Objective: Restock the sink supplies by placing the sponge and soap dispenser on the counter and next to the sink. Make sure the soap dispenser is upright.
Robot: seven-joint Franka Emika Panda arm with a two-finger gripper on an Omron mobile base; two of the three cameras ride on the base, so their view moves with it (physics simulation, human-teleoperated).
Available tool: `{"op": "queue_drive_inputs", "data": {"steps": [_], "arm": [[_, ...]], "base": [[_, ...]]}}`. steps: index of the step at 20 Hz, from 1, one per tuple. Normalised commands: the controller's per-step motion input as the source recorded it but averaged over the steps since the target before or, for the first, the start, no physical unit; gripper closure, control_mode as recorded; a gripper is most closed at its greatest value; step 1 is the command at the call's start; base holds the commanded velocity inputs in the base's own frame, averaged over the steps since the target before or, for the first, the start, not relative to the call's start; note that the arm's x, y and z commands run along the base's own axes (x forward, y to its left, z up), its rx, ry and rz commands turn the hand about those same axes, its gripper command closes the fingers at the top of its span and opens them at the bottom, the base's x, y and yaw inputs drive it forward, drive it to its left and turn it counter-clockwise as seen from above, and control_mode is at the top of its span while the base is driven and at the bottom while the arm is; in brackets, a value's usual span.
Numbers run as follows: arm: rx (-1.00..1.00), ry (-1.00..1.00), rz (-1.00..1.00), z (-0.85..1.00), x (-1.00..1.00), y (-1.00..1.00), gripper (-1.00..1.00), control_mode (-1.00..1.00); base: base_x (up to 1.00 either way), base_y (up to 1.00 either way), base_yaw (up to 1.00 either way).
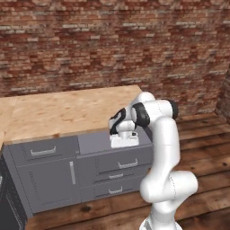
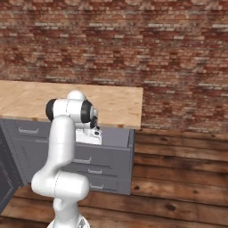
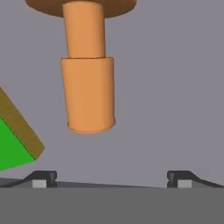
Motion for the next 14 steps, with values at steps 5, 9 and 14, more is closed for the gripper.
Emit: {"op": "queue_drive_inputs", "data": {"steps": [5,9,14], "arm": [[0.0,0.0,0.0,-0.03,-0.6,0.0,-1.0,-1.0],[0.0,0.0,0.0,0.0,-0.79,0.0,-1.0,-1.0],[0.0,0.0,0.0,0.04,-0.84,0.0,-1.0,-1.0]], "base": [[0.0,0.0,0.0],[0.0,0.0,0.0],[0.0,0.0,0.0]]}}
